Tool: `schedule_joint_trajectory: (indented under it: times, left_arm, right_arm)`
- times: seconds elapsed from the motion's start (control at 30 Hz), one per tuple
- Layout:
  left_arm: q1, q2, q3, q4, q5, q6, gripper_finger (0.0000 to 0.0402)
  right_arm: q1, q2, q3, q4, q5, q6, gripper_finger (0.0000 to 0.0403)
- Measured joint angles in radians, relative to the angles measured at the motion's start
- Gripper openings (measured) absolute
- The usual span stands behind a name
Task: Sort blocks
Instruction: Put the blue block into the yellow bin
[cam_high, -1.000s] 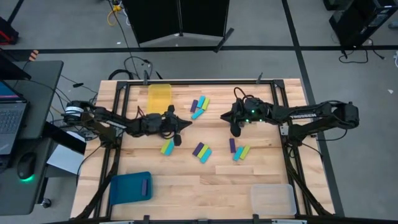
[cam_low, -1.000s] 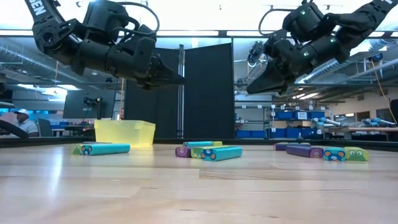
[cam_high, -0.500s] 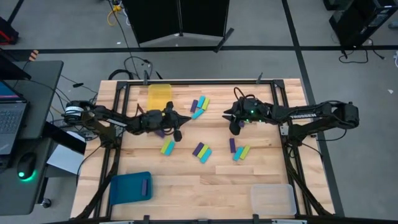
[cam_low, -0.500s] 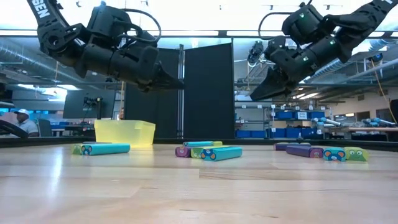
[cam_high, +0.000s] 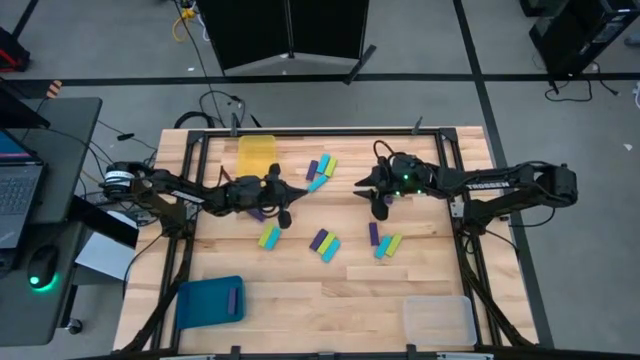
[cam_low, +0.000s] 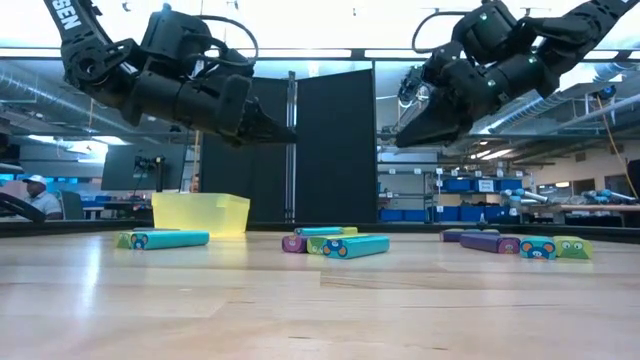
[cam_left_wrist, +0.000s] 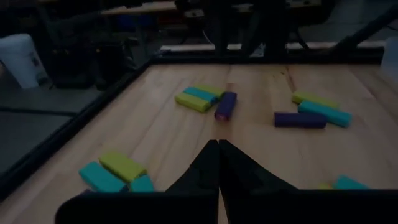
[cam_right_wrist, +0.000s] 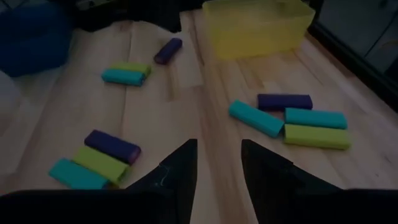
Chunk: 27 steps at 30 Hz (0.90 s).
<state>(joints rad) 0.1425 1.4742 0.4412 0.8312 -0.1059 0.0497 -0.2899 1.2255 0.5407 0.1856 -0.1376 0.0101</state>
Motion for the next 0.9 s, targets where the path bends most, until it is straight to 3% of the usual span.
schedule_joint_trajectory:
  times: [0.23, 0.6, 0.73, 0.9]
  left_arm:
    - [0.003, 0.005, 0.0, -0.007, 0.004, -0.001, 0.001]
    - [0.001, 0.005, 0.0, 0.002, -0.004, -0.033, 0.001]
    - [-0.001, 0.005, 0.0, -0.01, -0.001, -0.024, 0.001]
    - [-0.001, 0.004, -0.01, -0.012, 0.004, -0.026, 0.001]
  right_arm:
    - [-0.002, 0.101, 0.072, -0.034, 0.066, 0.034, 0.0138]
    - [0.022, 0.415, 0.408, -0.282, 0.066, -0.065, 0.015]
    - [0.052, 0.446, 0.462, -0.336, 0.066, -0.065, 0.0156]
    - [0.094, 0.397, 0.474, -0.391, 0.1, 0.014, 0.0159]
